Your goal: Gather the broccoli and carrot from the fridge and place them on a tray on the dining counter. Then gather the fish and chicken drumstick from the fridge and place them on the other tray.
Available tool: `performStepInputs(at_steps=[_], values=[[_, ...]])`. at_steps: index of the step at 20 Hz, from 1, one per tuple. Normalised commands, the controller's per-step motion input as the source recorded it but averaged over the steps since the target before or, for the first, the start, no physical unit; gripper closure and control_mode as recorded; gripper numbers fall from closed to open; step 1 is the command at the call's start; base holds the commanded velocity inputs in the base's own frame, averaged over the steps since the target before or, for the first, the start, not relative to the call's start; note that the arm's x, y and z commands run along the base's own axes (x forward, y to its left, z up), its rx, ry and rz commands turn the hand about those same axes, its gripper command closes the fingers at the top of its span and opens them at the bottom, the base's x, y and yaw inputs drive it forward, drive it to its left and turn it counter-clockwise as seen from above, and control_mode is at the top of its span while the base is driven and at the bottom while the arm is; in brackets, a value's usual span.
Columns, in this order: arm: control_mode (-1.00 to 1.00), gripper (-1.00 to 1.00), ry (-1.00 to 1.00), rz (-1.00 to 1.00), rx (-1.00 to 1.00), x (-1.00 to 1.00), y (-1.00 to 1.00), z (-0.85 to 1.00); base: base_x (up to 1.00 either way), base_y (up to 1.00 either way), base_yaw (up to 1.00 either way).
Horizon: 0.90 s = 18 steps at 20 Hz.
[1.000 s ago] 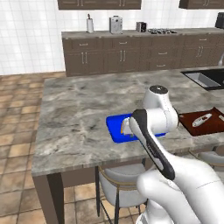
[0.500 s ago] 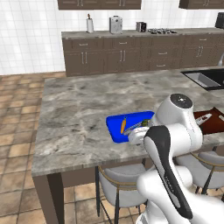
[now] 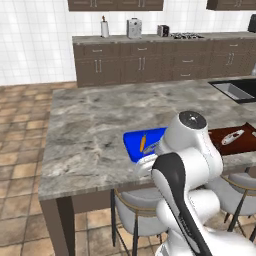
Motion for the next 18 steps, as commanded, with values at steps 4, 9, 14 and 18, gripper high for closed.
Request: performStepInputs(at_steps=[4,9,14,18], values=[[1.00,-1.00,0.00,0.00,0.00,0.00,0.00,0.00,-0.52,0.89,0.22],[1.00,-1.00,0.00,0.00,0.00,0.00,0.00,0.00,-0.50,0.95,0.20],[1.00,-1.00,0.00,0.00,0.00,0.00,0.00,0.00,-0.69,0.79,0.16],[1.00,-1.00,0.00,0.00,0.00,0.00,0.00,0.00,-0.61,0.79,0.17]])
